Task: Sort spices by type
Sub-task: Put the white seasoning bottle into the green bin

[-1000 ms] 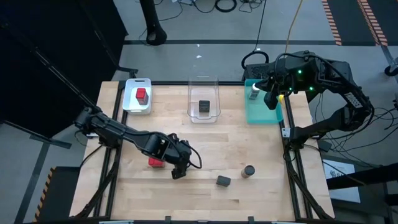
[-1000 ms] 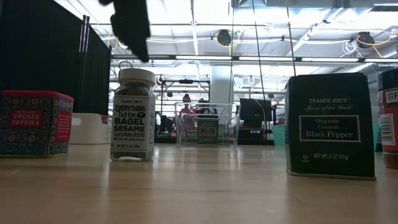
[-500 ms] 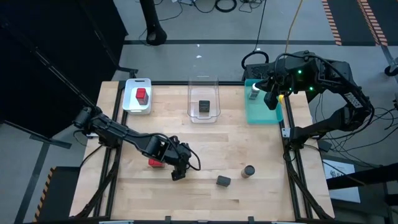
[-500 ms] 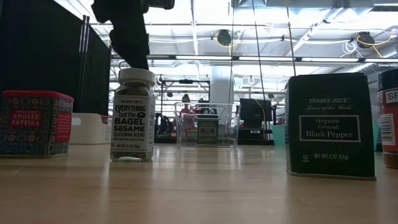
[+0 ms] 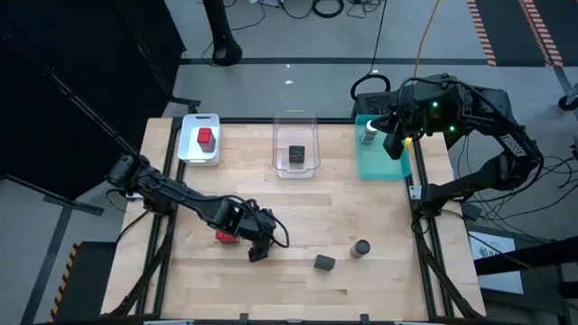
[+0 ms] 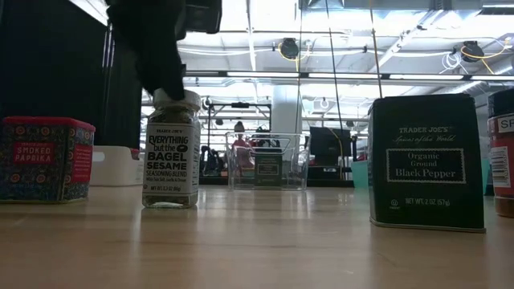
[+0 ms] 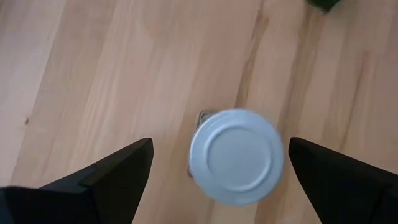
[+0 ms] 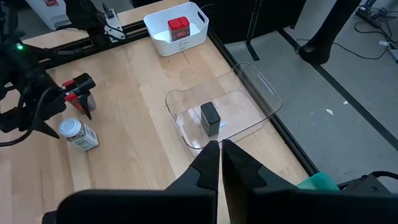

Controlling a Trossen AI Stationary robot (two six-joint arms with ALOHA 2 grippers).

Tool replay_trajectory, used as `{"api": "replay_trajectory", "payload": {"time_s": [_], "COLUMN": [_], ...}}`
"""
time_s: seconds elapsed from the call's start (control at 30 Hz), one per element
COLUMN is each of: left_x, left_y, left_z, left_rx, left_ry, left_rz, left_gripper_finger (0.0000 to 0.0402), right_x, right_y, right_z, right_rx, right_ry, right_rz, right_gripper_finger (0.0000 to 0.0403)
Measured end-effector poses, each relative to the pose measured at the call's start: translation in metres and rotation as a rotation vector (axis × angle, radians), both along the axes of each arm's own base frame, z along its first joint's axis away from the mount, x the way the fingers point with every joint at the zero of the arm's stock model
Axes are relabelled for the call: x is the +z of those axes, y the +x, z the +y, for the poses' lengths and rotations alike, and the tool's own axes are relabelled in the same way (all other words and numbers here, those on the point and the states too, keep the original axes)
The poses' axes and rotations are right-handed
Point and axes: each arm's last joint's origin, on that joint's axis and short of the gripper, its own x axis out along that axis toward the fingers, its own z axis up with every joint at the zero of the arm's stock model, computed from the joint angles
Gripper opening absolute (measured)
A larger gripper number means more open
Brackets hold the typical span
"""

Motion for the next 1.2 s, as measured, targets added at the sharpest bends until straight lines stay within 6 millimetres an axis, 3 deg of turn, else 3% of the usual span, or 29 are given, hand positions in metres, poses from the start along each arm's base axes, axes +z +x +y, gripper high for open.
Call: {"api": "replay_trajectory", "payload": {"time_s": [0.23, 0.6, 0.87, 1.0, 1.2], "left_x": [-0.002, -0.005, -0.003, 0.012, 0.055], "left_y": [0.004, 0.004, 0.004, 0.004, 0.007], "left_z": [-0.002, -0.002, -0.003, -0.001, 0.016], "left_rx": [0.0, -0.003, -0.012, -0.035, 0.0], "left_ry": [-0.012, -0.029, -0.044, -0.033, -0.018], "left_rz": [-0.018, 0.002, 0.014, 0.018, -0.104], "left_gripper_finger": [0.035, 0.0212, 0.0211, 0.0211, 0.0211], "right_x": [0.0, 0.0, 0.0, -0.001, -0.003], "right_y": [0.0, 0.0, 0.0, -0.001, -0.001], "right_z": [0.0, 0.0, 0.0, 0.0, 0.002], "right_rx": [0.0, 0.0, 0.002, 0.019, 0.065], "right_ry": [0.0, 0.0, -0.002, -0.019, -0.04], "right_rz": [0.0, 0.0, 0.002, 0.02, 0.055], "right_gripper_finger": [0.0, 0.0, 0.0, 0.0, 0.0]}}
